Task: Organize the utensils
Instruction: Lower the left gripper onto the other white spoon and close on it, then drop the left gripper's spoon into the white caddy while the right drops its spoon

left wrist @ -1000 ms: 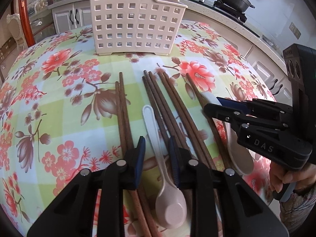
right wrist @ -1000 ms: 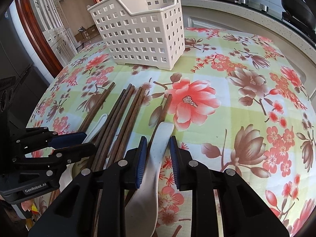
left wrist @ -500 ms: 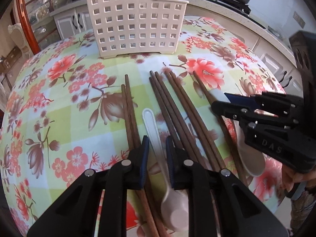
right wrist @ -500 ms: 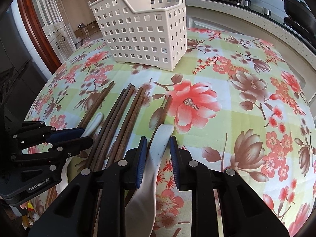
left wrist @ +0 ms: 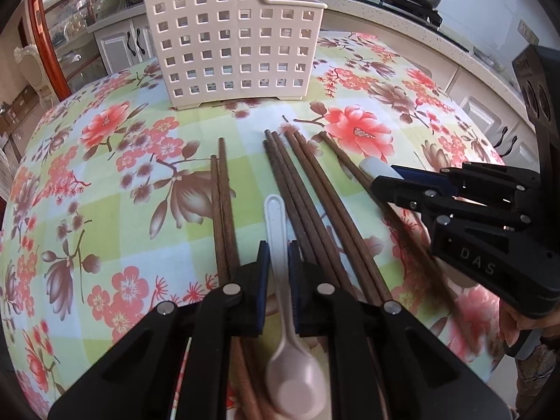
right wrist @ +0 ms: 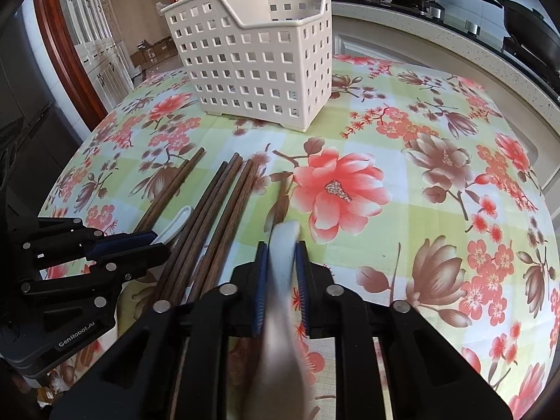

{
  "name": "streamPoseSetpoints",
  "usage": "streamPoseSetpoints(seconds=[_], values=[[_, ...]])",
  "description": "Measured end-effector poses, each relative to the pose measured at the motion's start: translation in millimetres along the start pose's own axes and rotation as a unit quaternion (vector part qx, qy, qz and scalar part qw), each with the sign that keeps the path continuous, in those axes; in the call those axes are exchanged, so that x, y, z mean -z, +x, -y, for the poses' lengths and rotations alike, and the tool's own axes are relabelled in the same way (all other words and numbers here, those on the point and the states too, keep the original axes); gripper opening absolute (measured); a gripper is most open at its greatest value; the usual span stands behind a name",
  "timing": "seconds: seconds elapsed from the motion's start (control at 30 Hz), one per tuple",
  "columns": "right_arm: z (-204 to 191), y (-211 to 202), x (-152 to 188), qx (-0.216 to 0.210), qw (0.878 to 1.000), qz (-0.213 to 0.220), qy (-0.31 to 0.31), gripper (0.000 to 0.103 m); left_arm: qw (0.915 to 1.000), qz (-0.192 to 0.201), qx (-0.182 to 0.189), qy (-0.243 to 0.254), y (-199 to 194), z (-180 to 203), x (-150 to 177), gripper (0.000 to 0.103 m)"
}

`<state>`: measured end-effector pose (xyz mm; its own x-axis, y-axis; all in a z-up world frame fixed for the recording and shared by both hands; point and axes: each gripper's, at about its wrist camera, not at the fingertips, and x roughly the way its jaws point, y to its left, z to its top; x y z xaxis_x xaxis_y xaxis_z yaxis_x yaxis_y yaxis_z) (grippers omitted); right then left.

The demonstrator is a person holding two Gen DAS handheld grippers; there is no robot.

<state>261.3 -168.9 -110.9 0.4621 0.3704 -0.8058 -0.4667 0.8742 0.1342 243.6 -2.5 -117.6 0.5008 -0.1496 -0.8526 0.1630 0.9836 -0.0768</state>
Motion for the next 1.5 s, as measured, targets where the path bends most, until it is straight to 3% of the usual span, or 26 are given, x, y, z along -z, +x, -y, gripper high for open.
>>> streamPoseSetpoints(seconds=[0.3, 0.6, 1.03, 1.5], values=[[1.6, -14.4, 4.2, -0.003, 1.000, 0.014, 0.005, 0.015, 0.9990, 0.041, 0.015, -0.009, -25.1, 1.2, 9.1, 0.010], [-10.9, -59.0, -1.3, -0.007, 0.997, 0.069, -0.016, 0.015, 0.9920, 0.125, 0.018, -0.005, -86.4, 5.8, 12.6, 0.010], [-27.6, -116.7, -3.0, 0.001, 0.989, 0.140, -0.038, 0.013, 0.9829, 0.184, 0.004, -0.001, -130.1, 9.7, 18.4, 0.010], [-27.1, -120.3, -40.9, -0.001, 0.985, 0.166, -0.035, 0.008, 0.9730, 0.228, -0.033, 0.020, -145.2, 10.1, -24.5, 0.010]])
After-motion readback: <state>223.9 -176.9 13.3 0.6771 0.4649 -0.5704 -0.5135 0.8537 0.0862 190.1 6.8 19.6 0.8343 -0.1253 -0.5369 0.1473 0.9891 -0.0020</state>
